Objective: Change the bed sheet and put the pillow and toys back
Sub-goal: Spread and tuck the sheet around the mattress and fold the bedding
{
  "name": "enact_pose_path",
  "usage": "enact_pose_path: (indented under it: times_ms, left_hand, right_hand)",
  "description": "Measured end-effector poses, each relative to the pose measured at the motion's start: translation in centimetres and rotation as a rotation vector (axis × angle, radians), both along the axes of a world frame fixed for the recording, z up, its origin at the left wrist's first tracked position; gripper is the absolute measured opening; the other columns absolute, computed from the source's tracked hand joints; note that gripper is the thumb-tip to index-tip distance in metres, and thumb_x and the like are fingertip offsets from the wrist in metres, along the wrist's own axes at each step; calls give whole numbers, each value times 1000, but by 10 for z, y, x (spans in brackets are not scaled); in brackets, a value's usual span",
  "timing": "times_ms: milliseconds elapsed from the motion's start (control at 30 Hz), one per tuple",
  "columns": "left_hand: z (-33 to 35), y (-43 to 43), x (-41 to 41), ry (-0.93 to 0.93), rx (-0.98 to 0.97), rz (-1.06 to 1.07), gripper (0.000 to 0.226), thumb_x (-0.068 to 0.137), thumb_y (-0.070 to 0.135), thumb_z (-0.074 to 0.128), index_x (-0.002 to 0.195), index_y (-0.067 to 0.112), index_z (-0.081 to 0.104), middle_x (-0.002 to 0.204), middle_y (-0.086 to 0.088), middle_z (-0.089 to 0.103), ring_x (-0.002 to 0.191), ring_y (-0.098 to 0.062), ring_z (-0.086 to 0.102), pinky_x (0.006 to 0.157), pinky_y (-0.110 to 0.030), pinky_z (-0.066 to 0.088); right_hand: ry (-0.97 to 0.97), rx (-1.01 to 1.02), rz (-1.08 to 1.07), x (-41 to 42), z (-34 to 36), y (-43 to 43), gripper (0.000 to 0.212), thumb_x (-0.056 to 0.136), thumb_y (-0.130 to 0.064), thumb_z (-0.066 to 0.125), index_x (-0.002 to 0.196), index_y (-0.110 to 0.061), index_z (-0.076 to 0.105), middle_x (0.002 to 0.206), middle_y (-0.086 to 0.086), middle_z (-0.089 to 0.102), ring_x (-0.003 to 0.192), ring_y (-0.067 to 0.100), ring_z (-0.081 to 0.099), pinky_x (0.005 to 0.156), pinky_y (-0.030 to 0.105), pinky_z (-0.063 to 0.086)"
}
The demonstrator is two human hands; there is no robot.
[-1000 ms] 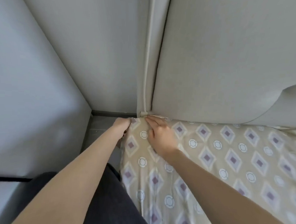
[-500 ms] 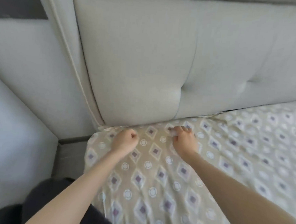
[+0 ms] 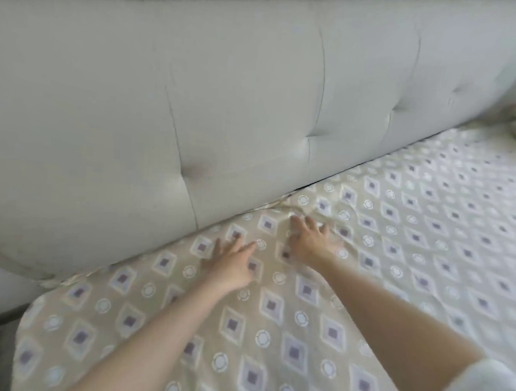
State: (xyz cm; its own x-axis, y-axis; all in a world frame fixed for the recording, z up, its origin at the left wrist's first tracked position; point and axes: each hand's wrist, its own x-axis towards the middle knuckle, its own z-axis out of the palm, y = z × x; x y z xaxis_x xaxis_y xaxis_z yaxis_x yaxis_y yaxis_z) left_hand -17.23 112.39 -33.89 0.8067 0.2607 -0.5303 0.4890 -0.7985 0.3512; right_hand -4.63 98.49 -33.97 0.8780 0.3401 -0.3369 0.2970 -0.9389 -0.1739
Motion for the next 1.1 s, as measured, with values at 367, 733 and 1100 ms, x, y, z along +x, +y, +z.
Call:
enact_pose_path:
  times_ms: [367, 733, 1100]
  left_hand:
    - [11, -6, 62, -1, 64, -215, 74, 90, 29, 56, 148, 45, 13, 158, 18, -7, 147, -30, -9, 109, -67, 15]
    - [22, -17, 81, 61, 159, -329, 78, 91, 7, 52, 152, 31, 9, 160, -2, 1, 146, -34, 5, 114, -56, 19]
    - [30, -16, 77, 82, 159, -317, 75, 94, 12, 52, 151, 35, 9, 160, 6, 1, 142, -42, 7, 107, -61, 29]
  right_hand:
    - [-312, -221, 306, 102, 14, 7, 48, 93, -32, 51, 136, -12, 38, 141, 5, 41, 137, 26, 30, 116, 42, 16]
    - [-259, -275, 354, 135, 39, 0, 33, 94, -13, 38, 121, -9, 57, 121, 11, 61, 110, 31, 59, 72, 34, 38]
    - [-320, -333, 247, 140, 40, 5, 25, 90, -12, 56, 114, -9, 60, 118, 7, 62, 110, 28, 60, 71, 32, 38]
